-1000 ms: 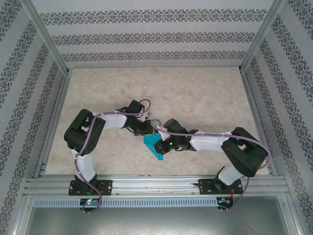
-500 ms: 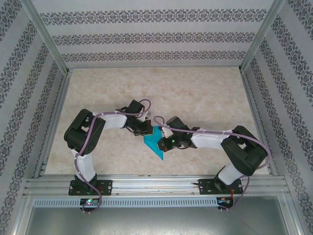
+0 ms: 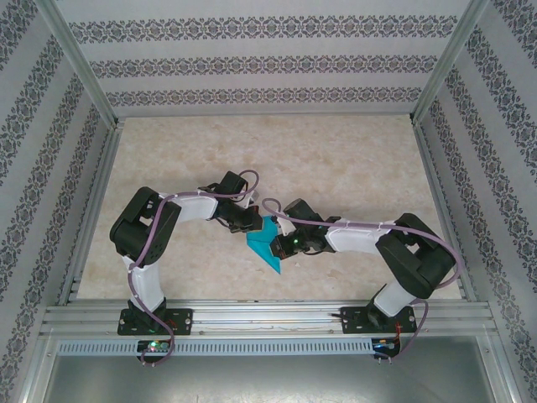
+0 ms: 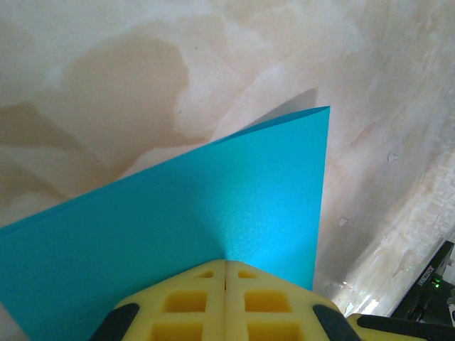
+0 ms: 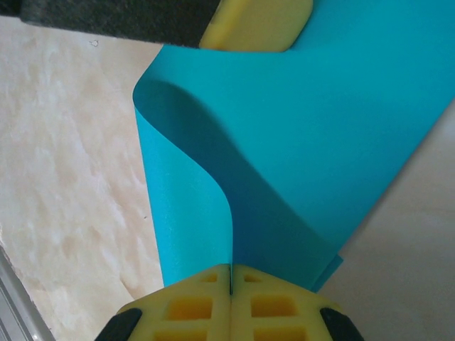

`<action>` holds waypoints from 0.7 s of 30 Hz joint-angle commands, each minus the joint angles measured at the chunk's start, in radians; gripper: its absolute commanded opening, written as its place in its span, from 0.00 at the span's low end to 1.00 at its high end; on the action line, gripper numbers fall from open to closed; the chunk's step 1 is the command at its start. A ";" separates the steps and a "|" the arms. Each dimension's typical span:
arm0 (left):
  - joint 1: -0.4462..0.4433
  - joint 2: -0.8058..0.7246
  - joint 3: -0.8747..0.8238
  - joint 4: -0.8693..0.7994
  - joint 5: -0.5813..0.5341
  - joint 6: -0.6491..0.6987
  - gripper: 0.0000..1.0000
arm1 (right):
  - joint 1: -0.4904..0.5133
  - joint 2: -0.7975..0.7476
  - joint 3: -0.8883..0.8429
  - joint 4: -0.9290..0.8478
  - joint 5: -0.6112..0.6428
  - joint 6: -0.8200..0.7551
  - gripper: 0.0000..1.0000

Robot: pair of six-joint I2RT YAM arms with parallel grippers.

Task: Fold a paper plane with a square sheet of paper (fold left side to right side)
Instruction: Third fold the triangle at the center of the table.

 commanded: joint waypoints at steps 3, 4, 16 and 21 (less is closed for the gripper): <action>-0.014 0.048 -0.014 -0.034 -0.049 0.021 0.00 | -0.013 0.021 0.031 -0.011 0.008 -0.014 0.00; -0.015 0.049 -0.014 -0.034 -0.049 0.021 0.00 | -0.013 0.023 0.031 -0.011 0.009 -0.014 0.00; -0.015 0.046 -0.016 -0.031 -0.049 0.020 0.00 | -0.010 0.047 0.033 -0.009 -0.004 -0.013 0.00; -0.015 0.041 -0.017 -0.025 -0.047 0.015 0.04 | -0.010 0.070 0.029 -0.010 -0.002 -0.007 0.00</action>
